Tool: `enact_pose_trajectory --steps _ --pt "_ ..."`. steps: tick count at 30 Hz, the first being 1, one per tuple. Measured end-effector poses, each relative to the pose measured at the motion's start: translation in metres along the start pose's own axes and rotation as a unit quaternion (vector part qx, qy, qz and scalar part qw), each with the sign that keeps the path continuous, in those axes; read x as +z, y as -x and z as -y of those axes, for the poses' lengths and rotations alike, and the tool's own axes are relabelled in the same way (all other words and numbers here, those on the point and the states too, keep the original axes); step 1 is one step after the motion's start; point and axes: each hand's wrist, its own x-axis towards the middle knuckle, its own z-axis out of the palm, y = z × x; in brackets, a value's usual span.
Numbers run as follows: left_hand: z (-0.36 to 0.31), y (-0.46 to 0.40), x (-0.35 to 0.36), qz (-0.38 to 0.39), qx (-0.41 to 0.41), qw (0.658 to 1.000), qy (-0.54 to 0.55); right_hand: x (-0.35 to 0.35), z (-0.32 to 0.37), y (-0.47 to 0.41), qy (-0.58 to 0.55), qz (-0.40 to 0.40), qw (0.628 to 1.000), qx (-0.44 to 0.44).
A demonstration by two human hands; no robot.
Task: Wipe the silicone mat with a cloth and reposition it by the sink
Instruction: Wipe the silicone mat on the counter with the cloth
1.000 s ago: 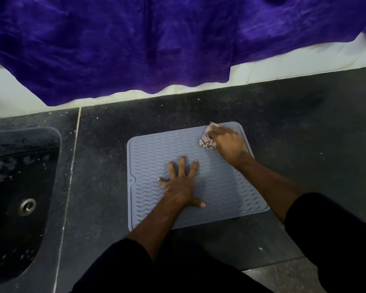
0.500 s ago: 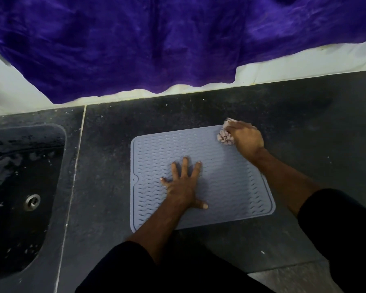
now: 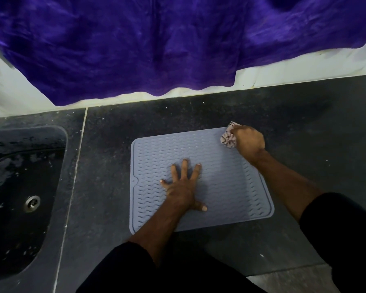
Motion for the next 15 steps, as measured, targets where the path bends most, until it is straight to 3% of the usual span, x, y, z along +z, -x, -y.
enact_pose_trajectory --steps 2,7,13,15 --pt "-0.001 0.0 -0.001 0.002 -0.001 1.0 0.0 -0.006 0.014 -0.002 -0.044 -0.02 0.999 -0.005" --pt "-0.003 0.001 -0.003 0.011 -0.015 1.0 -0.011 0.013 0.053 0.011 -0.042 0.011 0.986 -0.163" --pt "-0.004 0.003 -0.003 0.003 -0.007 1.0 -0.008 0.009 0.014 0.002 -0.037 -0.006 0.997 -0.072" --pt "-0.004 0.003 -0.004 0.008 -0.009 1.0 -0.009 0.005 0.03 0.0 -0.062 -0.02 0.993 -0.097"
